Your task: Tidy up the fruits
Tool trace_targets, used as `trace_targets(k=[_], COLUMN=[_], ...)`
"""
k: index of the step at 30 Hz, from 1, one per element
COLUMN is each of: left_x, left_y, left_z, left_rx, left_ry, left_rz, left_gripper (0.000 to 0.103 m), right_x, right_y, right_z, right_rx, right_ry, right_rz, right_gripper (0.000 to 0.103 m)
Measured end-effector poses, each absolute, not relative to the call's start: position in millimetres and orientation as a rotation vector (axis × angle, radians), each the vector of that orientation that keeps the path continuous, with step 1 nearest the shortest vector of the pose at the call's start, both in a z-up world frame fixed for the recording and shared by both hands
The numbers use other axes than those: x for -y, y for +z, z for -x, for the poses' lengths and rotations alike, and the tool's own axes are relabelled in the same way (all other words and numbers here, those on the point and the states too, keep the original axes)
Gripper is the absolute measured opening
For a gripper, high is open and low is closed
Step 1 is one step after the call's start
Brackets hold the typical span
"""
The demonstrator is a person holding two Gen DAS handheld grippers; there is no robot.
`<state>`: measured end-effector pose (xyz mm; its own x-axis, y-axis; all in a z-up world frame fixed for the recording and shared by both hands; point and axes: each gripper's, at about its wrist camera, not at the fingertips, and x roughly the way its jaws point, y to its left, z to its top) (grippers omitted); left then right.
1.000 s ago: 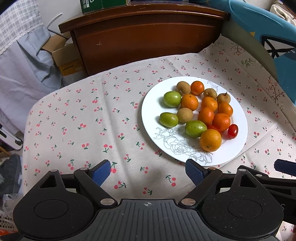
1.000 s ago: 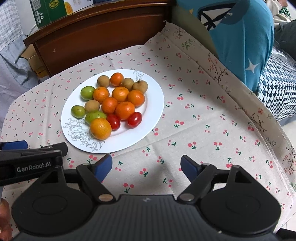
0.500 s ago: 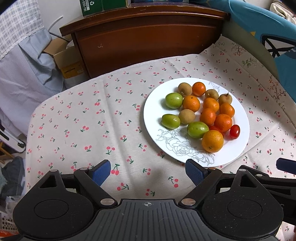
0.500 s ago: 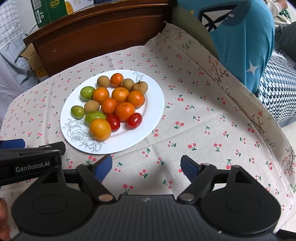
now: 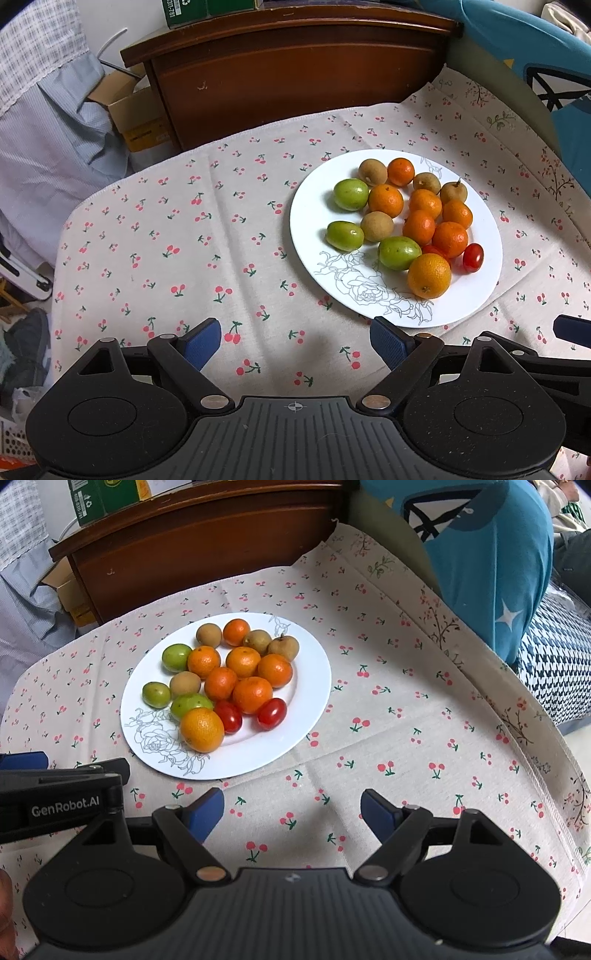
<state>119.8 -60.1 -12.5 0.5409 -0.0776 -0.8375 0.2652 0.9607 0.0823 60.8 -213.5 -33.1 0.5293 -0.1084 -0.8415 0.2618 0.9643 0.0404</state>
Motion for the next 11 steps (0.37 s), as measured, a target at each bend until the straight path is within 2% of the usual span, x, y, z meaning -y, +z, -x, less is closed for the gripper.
trace_targets(k=[11], left_x=[58.8], left_y=[-7.9], left_z=[-113.5], left_rx=[-0.948], left_ry=[-0.203], left_rz=[-0.225], left_gripper=[0.089], right_x=[209.6], right_y=[-32.4], right_z=[-54.5], right_rx=[-0.979], right_ry=[-0.215], right_rz=[-0.165], right_gripper=[0.081])
